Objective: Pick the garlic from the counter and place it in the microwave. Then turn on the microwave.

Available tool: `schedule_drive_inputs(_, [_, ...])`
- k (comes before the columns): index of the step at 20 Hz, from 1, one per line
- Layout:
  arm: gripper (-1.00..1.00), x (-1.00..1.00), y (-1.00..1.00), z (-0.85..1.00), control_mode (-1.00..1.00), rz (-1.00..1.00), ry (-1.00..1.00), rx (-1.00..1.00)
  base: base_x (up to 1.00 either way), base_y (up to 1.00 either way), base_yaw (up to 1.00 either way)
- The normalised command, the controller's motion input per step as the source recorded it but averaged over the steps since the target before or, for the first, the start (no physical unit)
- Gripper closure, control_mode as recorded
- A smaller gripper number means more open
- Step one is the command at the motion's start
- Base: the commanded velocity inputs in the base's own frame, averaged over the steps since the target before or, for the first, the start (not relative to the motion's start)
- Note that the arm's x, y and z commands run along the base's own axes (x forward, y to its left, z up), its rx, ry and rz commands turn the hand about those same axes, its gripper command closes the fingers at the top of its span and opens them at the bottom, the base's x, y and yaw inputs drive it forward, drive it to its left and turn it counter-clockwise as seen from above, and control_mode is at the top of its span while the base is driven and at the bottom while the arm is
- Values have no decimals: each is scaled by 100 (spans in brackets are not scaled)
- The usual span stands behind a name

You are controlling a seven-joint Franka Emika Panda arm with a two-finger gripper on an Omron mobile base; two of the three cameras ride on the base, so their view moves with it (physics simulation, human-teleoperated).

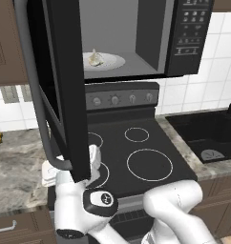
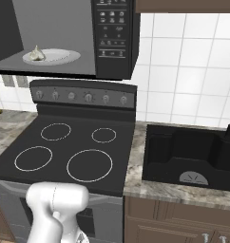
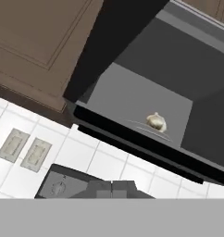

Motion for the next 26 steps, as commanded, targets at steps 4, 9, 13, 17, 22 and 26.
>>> schedule_drive_inputs(4, [100, -43, 56, 0, -100, -26, -8, 0, 0, 0, 0])
schedule_drive_inputs(9, [100, -21, 56, 4, -100, -28, -8, 0, 0, 0, 0])
schedule_drive_inputs(13, [100, 0, 58, 4, -100, -27, -9, -3, 0, 0, 0])
schedule_drive_inputs(17, [100, 0, 57, 0, -100, -28, -10, -5, 0, 0, 0])
schedule_drive_inputs(22, [100, -3, 53, 0, -100, -28, -10, -6, 0, 0, 0])
schedule_drive_inputs(26, [100, -7, 42, 1, -100, -27, -10, -7, 0, 0, 0])
